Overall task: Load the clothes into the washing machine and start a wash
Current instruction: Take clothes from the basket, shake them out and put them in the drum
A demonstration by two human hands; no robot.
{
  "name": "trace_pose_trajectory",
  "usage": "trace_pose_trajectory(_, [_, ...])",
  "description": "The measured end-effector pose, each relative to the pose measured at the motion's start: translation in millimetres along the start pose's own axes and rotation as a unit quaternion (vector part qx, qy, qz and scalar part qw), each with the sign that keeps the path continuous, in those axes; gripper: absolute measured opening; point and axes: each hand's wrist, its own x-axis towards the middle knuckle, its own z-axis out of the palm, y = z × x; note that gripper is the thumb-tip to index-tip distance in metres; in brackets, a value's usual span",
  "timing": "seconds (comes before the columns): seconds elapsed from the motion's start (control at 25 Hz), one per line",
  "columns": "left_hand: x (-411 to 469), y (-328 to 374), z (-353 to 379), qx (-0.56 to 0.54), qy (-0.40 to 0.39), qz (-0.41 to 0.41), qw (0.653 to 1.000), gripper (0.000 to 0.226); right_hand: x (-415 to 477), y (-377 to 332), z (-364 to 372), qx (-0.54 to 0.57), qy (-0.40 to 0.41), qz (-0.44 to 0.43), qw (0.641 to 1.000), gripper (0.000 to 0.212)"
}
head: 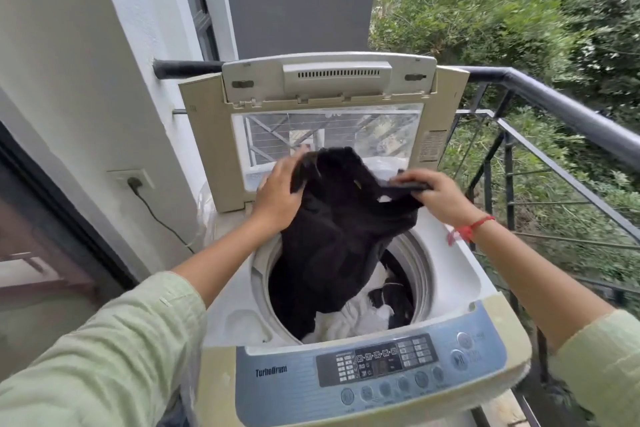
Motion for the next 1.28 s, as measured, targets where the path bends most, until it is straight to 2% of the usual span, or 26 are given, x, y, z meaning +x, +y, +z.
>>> trace_pose_trajectory(0.04, [-14.8,-15.0,6.2,0.138,-0.096,0.013,0.986,0.049,-13.8,5.9,9.1,-0.086,-0.17,0.016,0.982,0.033])
trace_pose_trajectory(0.08, [-30.3,-30.0,14.7,0.253,-0.207,0.018,0.945,0.046,-27.7,11.5,20.6,-0.156,-0.341,0.063,0.925,0.02])
trace_pose_trajectory(0.12, [-46.3,-40.1,23.9,0.33,-0.316,0.018,0.889,0.04,-40.4,18.9,35.9,-0.213,-0.45,0.117,0.859,0.022])
trace_pose_trajectory(0.16, [-60.2,-45.8,34.5,0.362,-0.413,0.01,0.836,0.034,-49.1,22.0,47.9,-0.252,-0.515,0.146,0.806,0.033])
trace_pose_trajectory(0.2, [-73.2,-46.1,45.1,0.363,-0.489,-0.009,0.793,0.036,-52.0,28.6,61.6,-0.267,-0.544,0.167,0.778,0.043])
trace_pose_trajectory(0.24, [-81.6,-47.0,56.7,0.342,-0.549,-0.046,0.761,0.044,-51.5,30.7,73.4,-0.257,-0.55,0.191,0.772,0.049])
trace_pose_trajectory(0.32, [-87.8,-48.8,76.9,0.266,-0.615,-0.136,0.73,0.067,-40.3,33.6,93.6,-0.208,-0.517,0.214,0.802,0.046])
trace_pose_trajectory(0.36, [-85.3,-49.8,83.9,0.221,-0.626,-0.186,0.725,0.078,-33.5,35.2,99.6,-0.24,-0.474,0.181,0.828,0.043])
trace_pose_trajectory(0.4, [-80.5,-52.5,90.0,0.177,-0.621,-0.237,0.726,0.087,-24.3,41.5,107.9,-0.331,-0.405,0.113,0.845,0.038])
trace_pose_trajectory(0.44, [-75.1,-55.7,94.8,0.154,-0.599,-0.277,0.735,0.091,-18.6,48.0,116.6,-0.435,-0.317,0.032,0.842,0.035])
trace_pose_trajectory(0.48, [-70.4,-61.2,100.3,0.166,-0.556,-0.291,0.761,0.089,-13.7,53.1,125.4,-0.498,-0.26,-0.019,0.827,0.047])
trace_pose_trajectory(0.56, [-67.6,-76.9,113.0,0.269,-0.43,-0.234,0.83,0.076,-4.3,71.9,144.8,-0.53,-0.283,-0.034,0.799,0.091])
trace_pose_trajectory(0.6, [-68.9,-84.8,120.3,0.304,-0.4,-0.207,0.84,0.077,-1.4,86.2,156.9,-0.529,-0.325,-0.012,0.784,0.107])
trace_pose_trajectory(0.68, [-70.9,-100.6,141.9,0.341,-0.412,-0.205,0.82,0.113,5.2,117.6,178.1,-0.517,-0.392,0.039,0.76,0.123])
trace_pose_trajectory(0.72, [-70.8,-107.4,153.4,0.342,-0.421,-0.228,0.809,0.131,7.4,133.8,188.8,-0.502,-0.41,0.064,0.758,0.126])
trace_pose_trajectory(0.8, [-71.1,-120.8,178.4,0.305,-0.425,-0.3,0.798,0.152,7.8,159.8,210.3,-0.475,-0.438,0.113,0.755,0.125])
trace_pose_trajectory(0.88, [-75.3,-133.6,206.4,0.254,-0.441,-0.369,0.778,0.159,6.8,181.9,233.5,-0.456,-0.457,0.144,0.749,0.118])
trace_pose_trajectory(1.0, [-84.8,-153.7,241.8,0.238,-0.464,-0.421,0.742,0.163,6.2,204.1,260.9,-0.46,-0.463,0.165,0.74,0.113])
trace_pose_trajectory(1.28, [-67.6,-201.7,270.3,0.241,-0.507,-0.44,0.7,0.165,17.9,241.8,303.5,-0.483,-0.431,0.173,0.742,0.112])
